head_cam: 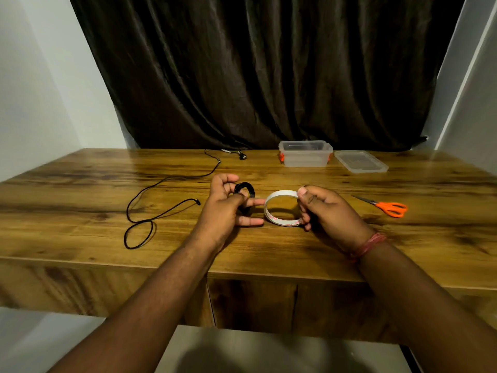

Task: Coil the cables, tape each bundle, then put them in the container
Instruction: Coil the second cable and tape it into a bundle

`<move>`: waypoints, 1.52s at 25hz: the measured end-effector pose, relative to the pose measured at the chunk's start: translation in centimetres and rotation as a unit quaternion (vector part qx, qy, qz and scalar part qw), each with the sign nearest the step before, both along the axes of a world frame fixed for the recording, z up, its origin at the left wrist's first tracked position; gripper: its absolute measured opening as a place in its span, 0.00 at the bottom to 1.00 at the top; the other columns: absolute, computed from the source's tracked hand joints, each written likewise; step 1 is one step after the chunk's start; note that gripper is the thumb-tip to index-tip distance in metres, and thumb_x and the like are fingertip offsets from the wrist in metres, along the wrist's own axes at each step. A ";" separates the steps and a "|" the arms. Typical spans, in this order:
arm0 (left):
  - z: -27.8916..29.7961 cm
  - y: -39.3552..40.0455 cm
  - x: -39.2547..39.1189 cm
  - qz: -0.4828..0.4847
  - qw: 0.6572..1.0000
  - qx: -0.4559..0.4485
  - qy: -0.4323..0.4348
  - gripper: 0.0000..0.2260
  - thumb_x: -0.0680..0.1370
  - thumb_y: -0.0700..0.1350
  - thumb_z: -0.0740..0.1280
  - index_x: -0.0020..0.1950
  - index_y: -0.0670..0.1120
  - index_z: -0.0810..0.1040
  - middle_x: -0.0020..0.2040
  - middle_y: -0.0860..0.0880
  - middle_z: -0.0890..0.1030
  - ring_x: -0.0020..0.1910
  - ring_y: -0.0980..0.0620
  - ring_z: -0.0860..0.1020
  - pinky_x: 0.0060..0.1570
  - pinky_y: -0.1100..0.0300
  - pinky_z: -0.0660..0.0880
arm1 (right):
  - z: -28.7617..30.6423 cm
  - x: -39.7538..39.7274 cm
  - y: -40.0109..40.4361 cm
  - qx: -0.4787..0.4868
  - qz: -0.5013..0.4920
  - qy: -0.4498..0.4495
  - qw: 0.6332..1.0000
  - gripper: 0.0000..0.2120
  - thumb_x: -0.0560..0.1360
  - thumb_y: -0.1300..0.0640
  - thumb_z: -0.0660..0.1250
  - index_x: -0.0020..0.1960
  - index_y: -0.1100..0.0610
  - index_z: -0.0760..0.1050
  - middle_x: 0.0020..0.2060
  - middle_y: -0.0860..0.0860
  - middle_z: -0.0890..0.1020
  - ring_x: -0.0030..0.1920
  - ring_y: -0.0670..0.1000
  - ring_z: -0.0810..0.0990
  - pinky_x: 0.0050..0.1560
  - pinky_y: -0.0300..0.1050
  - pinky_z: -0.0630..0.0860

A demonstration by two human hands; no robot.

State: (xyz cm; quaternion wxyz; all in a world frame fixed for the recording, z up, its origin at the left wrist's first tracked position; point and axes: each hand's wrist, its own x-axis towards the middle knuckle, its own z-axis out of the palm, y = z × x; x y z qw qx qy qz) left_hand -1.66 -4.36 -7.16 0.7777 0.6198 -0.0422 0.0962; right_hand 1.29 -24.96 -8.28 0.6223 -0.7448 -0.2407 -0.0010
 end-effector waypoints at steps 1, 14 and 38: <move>0.1 0.1 -0.1 -0.007 1.000 -0.013 0.002 0.13 0.83 0.33 0.55 0.60 0.50 0.65 0.61 0.42 0.72 0.50 0.43 0.85 0.40 0.41 0.83 | -0.1 0.1 0.0 0.010 0.006 0.006 1.000 0.17 0.78 0.44 0.59 0.36 0.55 0.70 0.29 0.53 0.72 0.33 0.55 0.70 0.38 0.51 0.70; 0.8 0.6 -0.5 -0.097 0.967 -0.232 0.030 0.15 0.79 0.27 0.52 0.56 0.46 0.64 0.43 0.39 0.74 0.47 0.28 0.82 0.44 0.34 0.80 | -0.3 0.5 0.0 0.038 0.061 0.042 0.997 0.16 0.77 0.48 0.56 0.38 0.58 0.70 0.32 0.54 0.78 0.37 0.57 0.74 0.45 0.50 0.72; 1.4 0.6 -1.7 -0.135 0.956 -0.243 0.090 0.17 0.79 0.26 0.54 0.58 0.46 0.66 0.59 0.29 0.71 0.41 0.34 0.84 0.47 0.32 0.78 | 1.6 1.3 -13.1 -0.544 -0.357 -0.038 0.759 0.11 0.75 0.49 0.68 0.50 0.57 0.78 0.43 0.54 0.75 0.41 0.53 0.76 0.44 0.48 0.77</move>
